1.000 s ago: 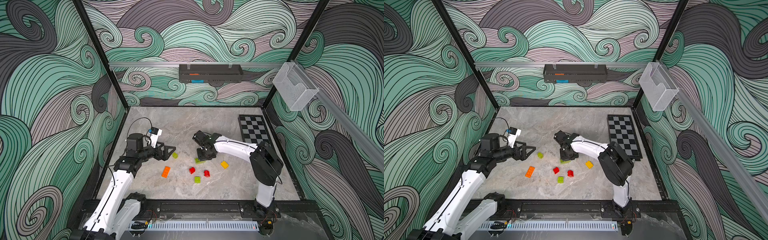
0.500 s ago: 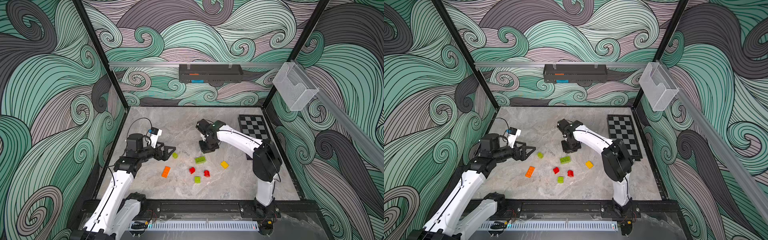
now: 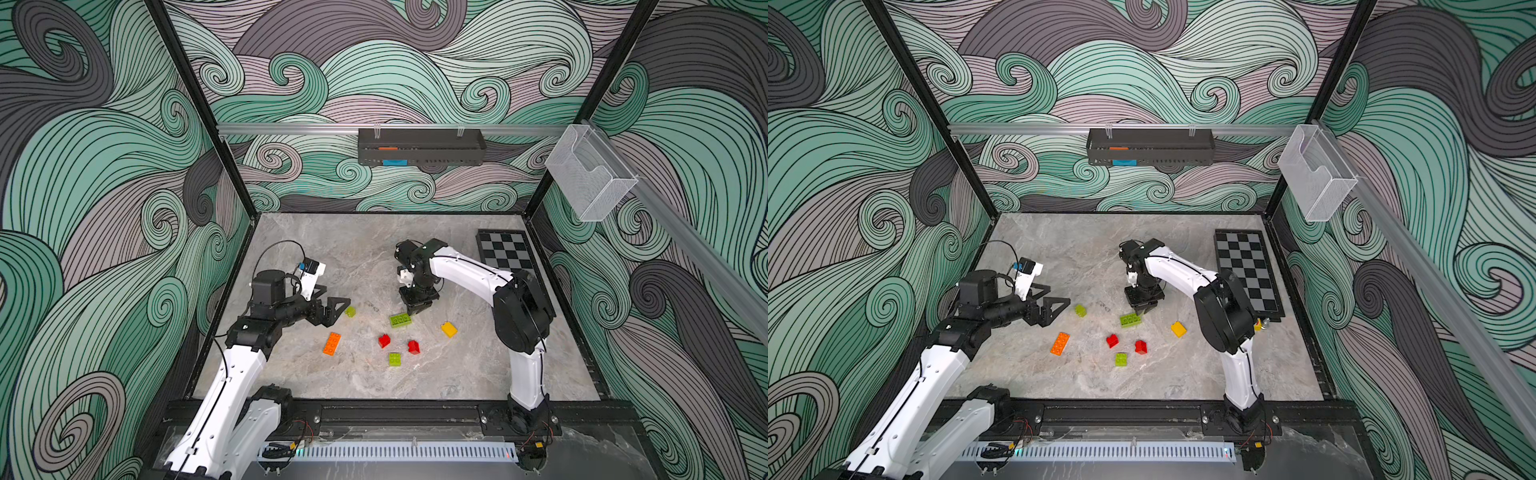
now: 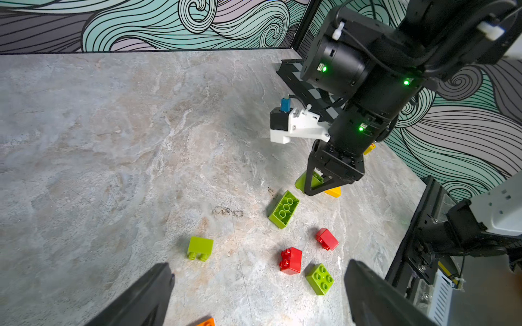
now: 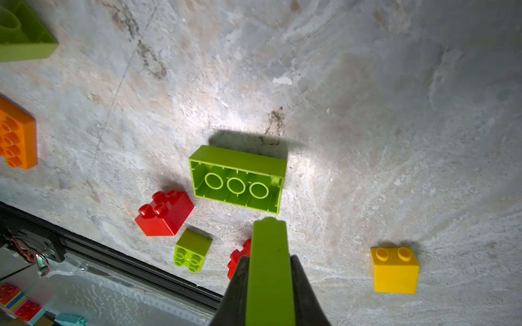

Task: Assemble a giraffe with lego
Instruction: Assemble the lego brick with the lego brick.

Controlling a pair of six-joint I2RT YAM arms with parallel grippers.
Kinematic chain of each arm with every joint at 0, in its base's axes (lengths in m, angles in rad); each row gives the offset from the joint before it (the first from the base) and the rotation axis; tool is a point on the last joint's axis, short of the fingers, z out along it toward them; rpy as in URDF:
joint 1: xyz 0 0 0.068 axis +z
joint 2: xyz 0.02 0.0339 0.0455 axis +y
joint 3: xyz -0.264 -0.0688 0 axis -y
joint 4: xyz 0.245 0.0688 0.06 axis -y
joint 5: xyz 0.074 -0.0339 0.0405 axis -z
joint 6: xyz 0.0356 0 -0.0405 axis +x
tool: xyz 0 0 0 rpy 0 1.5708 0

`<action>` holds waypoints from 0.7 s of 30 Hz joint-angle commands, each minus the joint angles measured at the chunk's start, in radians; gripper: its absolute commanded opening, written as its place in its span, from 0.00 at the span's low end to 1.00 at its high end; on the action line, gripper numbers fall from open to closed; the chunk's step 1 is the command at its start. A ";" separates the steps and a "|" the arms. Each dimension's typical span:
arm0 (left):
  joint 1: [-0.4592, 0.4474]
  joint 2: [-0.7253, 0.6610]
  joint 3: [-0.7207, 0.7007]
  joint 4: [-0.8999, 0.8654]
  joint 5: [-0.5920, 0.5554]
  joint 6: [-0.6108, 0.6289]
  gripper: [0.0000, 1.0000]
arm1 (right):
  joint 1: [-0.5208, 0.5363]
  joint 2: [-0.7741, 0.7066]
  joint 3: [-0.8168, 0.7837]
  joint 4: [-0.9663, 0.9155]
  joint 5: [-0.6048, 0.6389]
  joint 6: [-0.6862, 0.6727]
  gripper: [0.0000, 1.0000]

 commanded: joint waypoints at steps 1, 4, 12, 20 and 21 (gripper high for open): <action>0.005 -0.012 0.003 -0.017 0.001 0.028 0.99 | 0.004 0.029 0.005 -0.023 -0.015 -0.008 0.00; 0.004 -0.011 0.000 -0.013 0.003 0.027 0.99 | 0.008 0.036 0.001 -0.023 -0.006 -0.001 0.00; -0.001 -0.008 0.002 -0.011 0.003 0.023 0.99 | 0.027 0.079 0.007 -0.022 0.014 0.022 0.00; -0.004 -0.005 0.002 -0.011 0.003 0.023 0.99 | 0.035 0.100 0.028 -0.021 0.032 0.049 0.00; -0.004 -0.006 0.002 -0.011 0.003 0.023 0.99 | 0.035 0.098 0.031 -0.023 0.032 0.050 0.00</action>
